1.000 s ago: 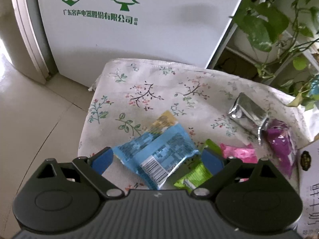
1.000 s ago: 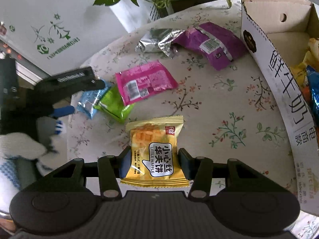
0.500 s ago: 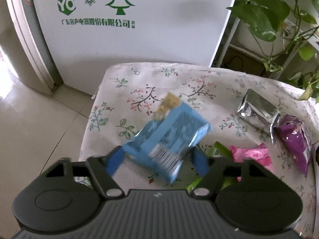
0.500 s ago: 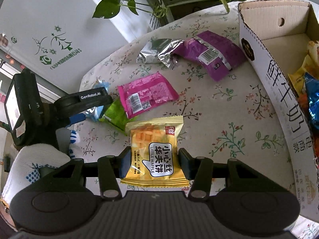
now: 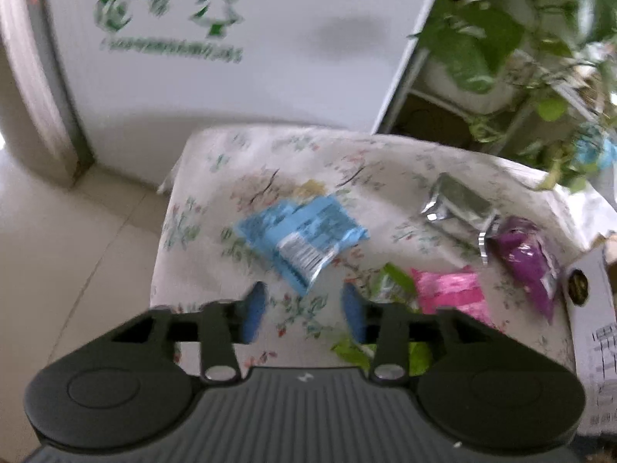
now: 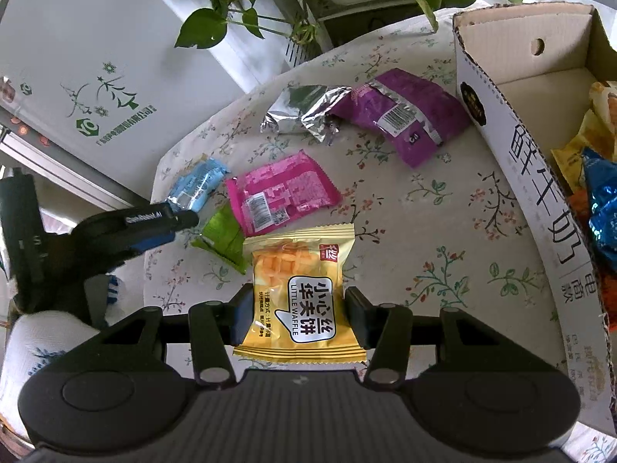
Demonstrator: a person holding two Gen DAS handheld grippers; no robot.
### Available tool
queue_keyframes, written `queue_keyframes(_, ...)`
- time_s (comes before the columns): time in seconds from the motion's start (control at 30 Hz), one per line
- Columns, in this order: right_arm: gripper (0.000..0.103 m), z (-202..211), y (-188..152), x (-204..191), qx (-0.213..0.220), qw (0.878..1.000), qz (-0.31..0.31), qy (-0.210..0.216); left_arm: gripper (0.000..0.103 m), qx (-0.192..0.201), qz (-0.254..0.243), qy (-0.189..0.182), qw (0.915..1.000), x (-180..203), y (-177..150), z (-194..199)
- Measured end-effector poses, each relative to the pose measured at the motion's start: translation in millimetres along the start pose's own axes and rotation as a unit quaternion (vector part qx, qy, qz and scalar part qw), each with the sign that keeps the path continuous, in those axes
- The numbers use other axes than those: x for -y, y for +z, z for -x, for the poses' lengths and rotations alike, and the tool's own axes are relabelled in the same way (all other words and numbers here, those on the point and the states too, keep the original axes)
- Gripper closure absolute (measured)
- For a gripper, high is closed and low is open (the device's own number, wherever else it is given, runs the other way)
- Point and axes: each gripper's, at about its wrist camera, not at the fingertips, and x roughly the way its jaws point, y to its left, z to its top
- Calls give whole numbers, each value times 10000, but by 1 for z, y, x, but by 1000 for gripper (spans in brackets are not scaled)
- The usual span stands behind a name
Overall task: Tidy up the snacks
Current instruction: 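Close the left tool on the light blue packet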
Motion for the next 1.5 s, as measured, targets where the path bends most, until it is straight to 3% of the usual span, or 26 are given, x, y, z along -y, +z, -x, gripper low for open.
queue_keyframes(0.1, 46, 1, 1, -1, 13, 10000, 2, 45, 21, -19, -427, -18, 9991, 3, 8, 0)
queue_keyframes(0.33, 46, 5, 4, -1, 66, 9999, -21, 102, 21, -176, -818, 108, 9964, -5, 24, -22)
queue_keyframes(0.57, 46, 4, 8, 2, 81, 9998, -135, 84, 18, -59, -1382, -238, 9901, 3, 36, -30)
queue_keyframes(0.7, 46, 2, 10, 5, 74, 9997, -212, 61, 18, -127, -1602, -135, 9869, 13, 35, -43)
queue_keyframes(0.83, 46, 3, 15, 8, 119, 9995, -280, 43, 21, -161, -1554, 53, 9877, 14, 33, -54)
queue_keyframes(0.93, 46, 4, 17, 10, 145, 9993, -332, 57, 36, -103, -1272, -135, 9917, 10, 28, -56)
queue_keyframes(1.0, 46, 5, 18, 11, 164, 9992, -345, 66, 49, -57, -1230, -51, 9924, 10, 28, -54)
queue_keyframes(1.07, 46, 5, 19, 12, 193, 9992, -345, 55, 53, -55, -1057, -87, 9943, 7, 28, -50)
queue_keyframes(1.2, 46, 6, 20, 12, 212, 9991, -358, 68, 53, 11, -587, -178, 9981, 0, 27, -38)
queue_keyframes(1.5, 46, 13, 23, 14, 388, 9989, -256, 62, 53, 327, -330, -218, 9987, 10, 22, 5)
